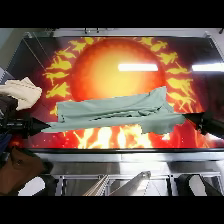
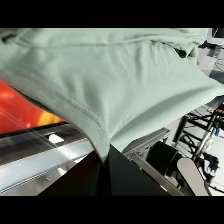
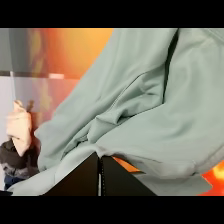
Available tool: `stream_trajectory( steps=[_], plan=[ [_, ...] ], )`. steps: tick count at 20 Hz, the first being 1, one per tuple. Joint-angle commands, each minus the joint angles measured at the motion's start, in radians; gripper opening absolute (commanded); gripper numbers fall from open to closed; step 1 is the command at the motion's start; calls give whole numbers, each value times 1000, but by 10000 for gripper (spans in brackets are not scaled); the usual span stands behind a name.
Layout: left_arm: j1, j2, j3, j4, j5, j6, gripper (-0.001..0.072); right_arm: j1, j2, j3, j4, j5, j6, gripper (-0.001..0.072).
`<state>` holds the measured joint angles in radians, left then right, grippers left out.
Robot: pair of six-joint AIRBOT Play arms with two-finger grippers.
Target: Fold the shirts.
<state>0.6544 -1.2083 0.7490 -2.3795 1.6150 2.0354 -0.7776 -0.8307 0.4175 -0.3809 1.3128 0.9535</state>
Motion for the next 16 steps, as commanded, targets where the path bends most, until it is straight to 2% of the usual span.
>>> stream_trajectory(
  steps=[1, 5, 8, 12, 16],
  plan=[
    [-72, -93, 85, 3, -26, -2, 18, 7, -68, 1, 86, -92, -100, 21],
    [-186, -257, 234, 5, -71, -40, 17, 151, -258, 4, 297, -221, -305, 21],
    [-229, -383, 354, 6, -67, -82, 17, 304, -444, 75, 367, -338, -414, 21],
    [-243, -504, 457, 7, -68, -100, 17, 386, -639, 231, 332, -387, -415, 22],
    [-272, -583, 480, 51, -68, -116, 10, 389, -693, 267, 301, -419, -401, 21]
  ],
)
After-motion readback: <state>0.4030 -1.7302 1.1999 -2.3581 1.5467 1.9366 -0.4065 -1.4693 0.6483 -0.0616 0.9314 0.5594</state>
